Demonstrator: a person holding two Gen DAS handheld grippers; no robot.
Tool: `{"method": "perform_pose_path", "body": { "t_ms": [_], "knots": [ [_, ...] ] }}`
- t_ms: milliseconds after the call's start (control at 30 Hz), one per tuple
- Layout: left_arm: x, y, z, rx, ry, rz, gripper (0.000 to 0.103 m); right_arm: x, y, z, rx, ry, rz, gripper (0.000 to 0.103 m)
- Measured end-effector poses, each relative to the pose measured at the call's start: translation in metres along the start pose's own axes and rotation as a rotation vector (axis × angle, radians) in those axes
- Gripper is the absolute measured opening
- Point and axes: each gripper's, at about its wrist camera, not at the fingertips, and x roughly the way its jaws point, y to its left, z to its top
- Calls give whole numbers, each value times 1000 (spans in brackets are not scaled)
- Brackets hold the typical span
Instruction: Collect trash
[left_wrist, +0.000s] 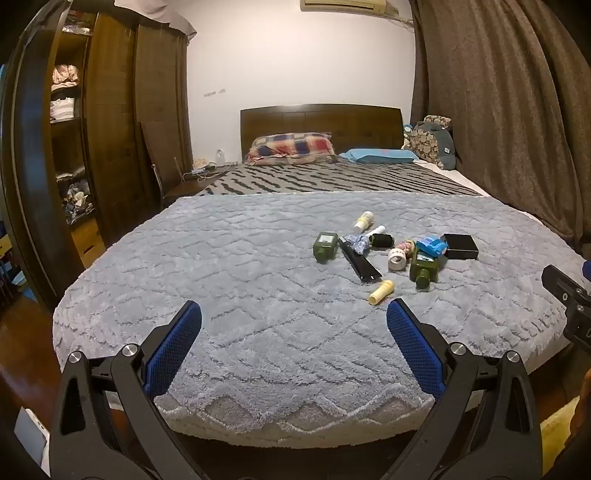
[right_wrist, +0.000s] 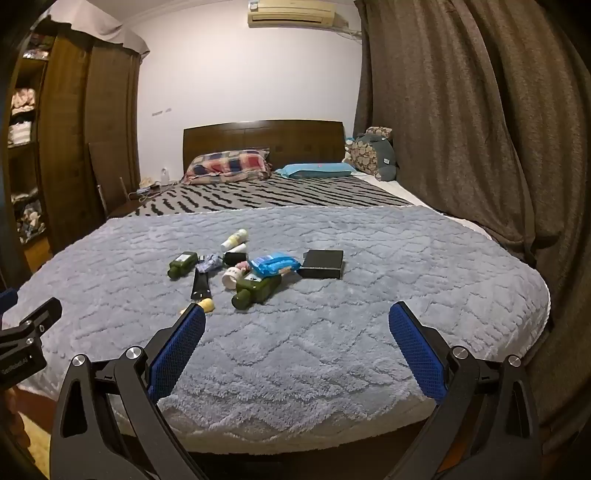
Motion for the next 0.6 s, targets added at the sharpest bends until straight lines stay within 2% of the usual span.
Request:
{"method": "perform_pose_path", "body": {
  "t_ms": [600],
  "knots": [
    [0, -8, 2, 2, -9, -1, 95, -2, 0, 0, -3, -7, -9, 100]
  ]
}}
